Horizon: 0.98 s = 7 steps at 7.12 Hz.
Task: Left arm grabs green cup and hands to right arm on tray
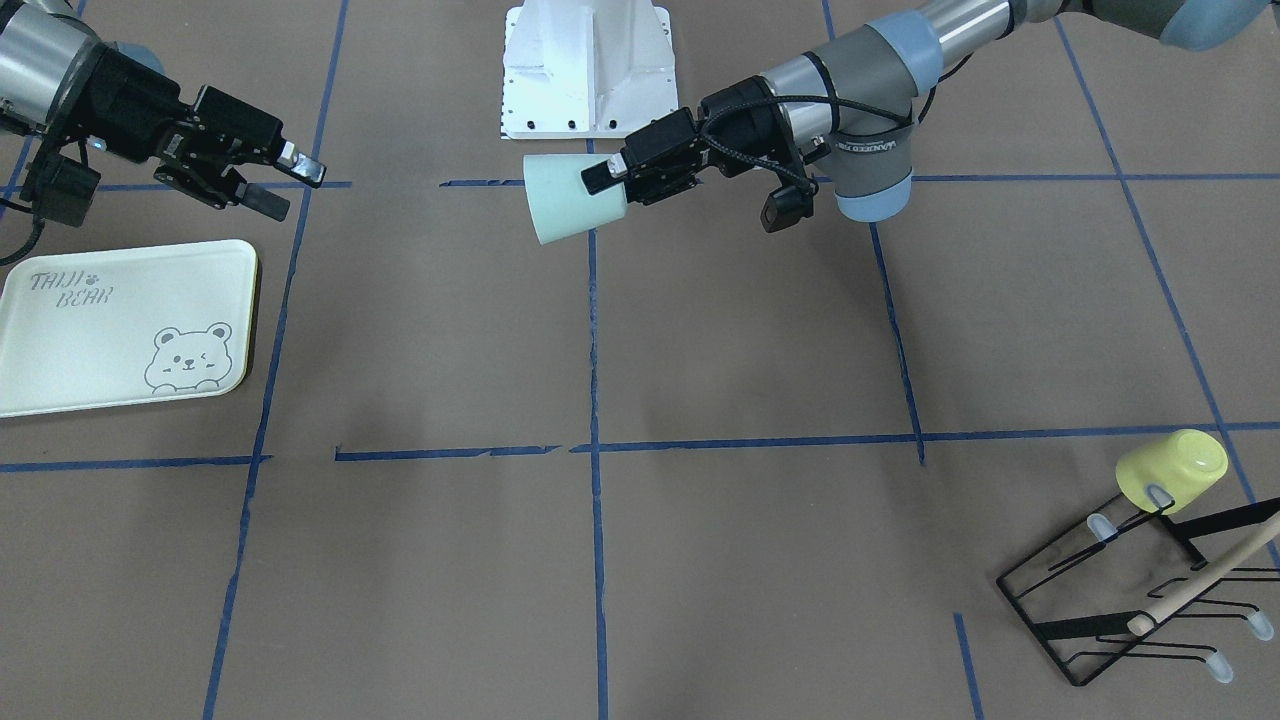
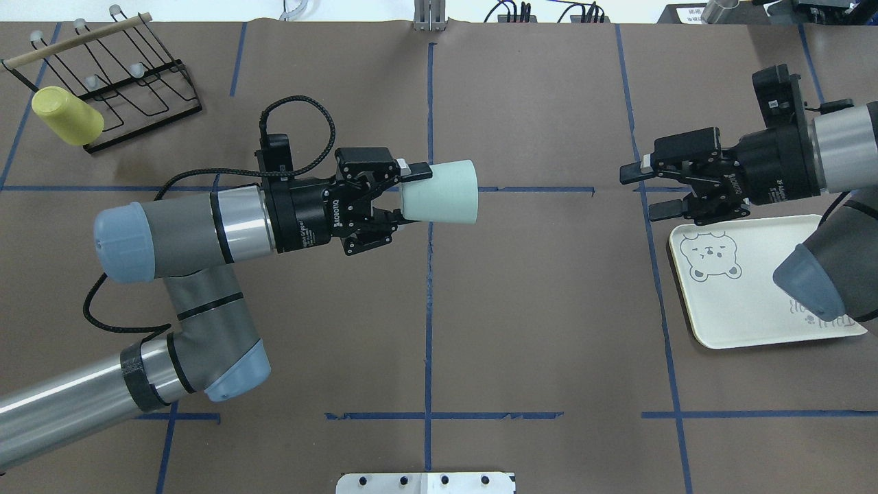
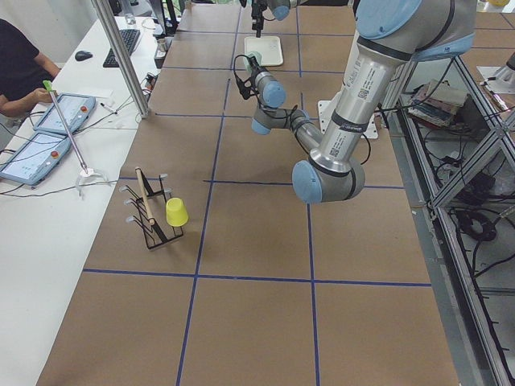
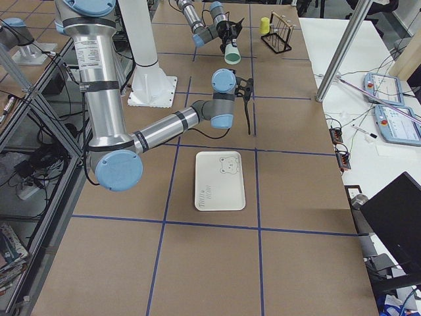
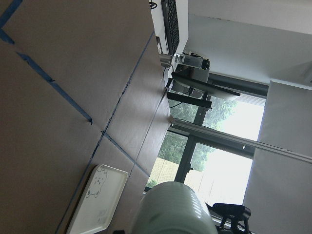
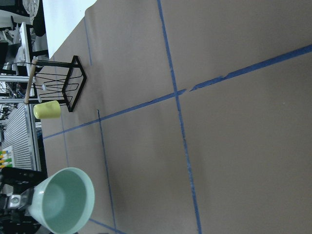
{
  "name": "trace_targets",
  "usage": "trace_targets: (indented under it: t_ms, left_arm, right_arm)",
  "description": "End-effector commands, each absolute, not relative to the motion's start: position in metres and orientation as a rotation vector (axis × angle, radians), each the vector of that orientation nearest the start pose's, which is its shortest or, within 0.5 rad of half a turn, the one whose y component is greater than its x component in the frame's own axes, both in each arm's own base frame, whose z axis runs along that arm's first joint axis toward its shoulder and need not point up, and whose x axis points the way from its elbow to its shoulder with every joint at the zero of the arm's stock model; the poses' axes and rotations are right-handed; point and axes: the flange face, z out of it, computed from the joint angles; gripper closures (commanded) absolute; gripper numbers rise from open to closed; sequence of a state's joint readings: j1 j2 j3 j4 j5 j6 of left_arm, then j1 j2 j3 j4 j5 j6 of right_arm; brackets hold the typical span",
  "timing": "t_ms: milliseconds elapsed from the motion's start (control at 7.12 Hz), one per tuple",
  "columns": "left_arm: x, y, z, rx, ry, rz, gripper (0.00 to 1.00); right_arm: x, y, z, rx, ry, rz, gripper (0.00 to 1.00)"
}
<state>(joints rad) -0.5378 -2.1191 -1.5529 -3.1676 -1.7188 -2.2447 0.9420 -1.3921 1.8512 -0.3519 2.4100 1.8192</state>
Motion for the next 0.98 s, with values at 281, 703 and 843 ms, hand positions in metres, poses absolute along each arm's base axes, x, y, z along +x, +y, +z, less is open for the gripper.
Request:
trace_targets:
  t_ms: [281, 703, 843]
  left_arm:
    - [0.449, -0.4, 0.161, -0.371, 2.2, -0.533, 0.95]
    - [0.444, -0.396, 0.159, -0.446, 2.24, -0.532, 0.95]
    - [0.445, -0.394, 0.158, -0.46, 2.244, -0.527, 0.95]
  right_arm:
    - [-0.254, -0.394, 0.245, -0.132, -1.939, 0.161, 0.01]
    - [-0.261, -0.385, 0.241, -0.107, -2.123, 0.243, 0.02]
    - [-0.26, -0.382, 0.239, -0.113, -2.165, 0.251, 0.03]
